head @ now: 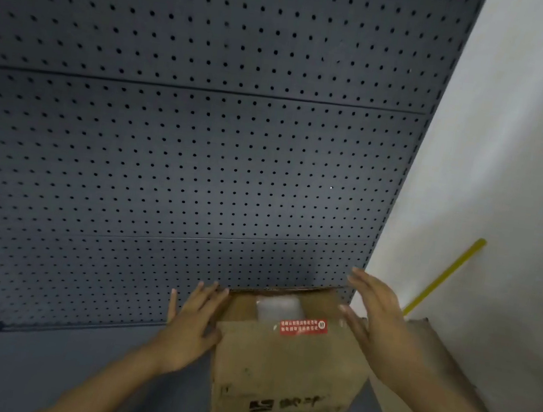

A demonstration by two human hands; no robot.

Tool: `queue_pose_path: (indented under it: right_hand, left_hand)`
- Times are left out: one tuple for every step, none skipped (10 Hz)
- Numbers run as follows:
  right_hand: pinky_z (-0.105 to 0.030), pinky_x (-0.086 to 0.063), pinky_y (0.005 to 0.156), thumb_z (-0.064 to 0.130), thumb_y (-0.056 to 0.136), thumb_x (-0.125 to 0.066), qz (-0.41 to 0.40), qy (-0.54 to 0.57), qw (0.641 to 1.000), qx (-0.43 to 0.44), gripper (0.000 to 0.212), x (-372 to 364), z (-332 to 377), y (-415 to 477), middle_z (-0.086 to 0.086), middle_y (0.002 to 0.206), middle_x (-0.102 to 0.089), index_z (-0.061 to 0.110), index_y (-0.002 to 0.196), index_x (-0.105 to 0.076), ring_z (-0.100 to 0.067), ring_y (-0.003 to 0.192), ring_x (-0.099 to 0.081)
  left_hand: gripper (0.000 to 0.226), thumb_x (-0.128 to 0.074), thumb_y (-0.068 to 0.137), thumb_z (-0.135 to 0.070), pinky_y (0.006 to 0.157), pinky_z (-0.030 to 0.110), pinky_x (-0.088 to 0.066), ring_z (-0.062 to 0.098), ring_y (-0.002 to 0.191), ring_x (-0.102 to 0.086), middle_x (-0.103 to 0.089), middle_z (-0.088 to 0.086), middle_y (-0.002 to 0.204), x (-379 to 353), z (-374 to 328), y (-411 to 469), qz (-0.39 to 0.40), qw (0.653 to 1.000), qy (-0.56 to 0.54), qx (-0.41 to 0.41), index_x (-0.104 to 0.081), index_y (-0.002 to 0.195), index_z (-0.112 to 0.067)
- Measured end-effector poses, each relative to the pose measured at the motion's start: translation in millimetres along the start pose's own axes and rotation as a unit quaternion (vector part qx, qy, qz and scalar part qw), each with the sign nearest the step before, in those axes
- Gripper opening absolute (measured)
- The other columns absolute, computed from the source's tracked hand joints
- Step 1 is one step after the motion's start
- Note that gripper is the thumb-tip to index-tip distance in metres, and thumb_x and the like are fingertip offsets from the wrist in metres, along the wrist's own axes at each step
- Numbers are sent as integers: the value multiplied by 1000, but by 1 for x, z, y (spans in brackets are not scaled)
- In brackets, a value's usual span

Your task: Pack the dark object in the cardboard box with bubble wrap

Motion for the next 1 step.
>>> queue_pose_path:
  right_hand:
    - [-14, -25, 108, 42, 92, -41, -150, 68, 986, 37, 42, 116, 69, -16, 4, 130, -53, 19, 122, -59, -13, 124, -44]
  left_hand:
    - [97, -3, 70, -87, 111, 44, 27, 9, 145, 18, 8, -20, 154, 27, -15, -30, -48, 999, -6, -17, -3, 152, -35]
Point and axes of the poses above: each hand's wrist, its own y-axis towards the middle knuckle, its own x-axis out of the back of the hand, z = x × y, the point moved 9 cm from there along y, towards the middle knuckle
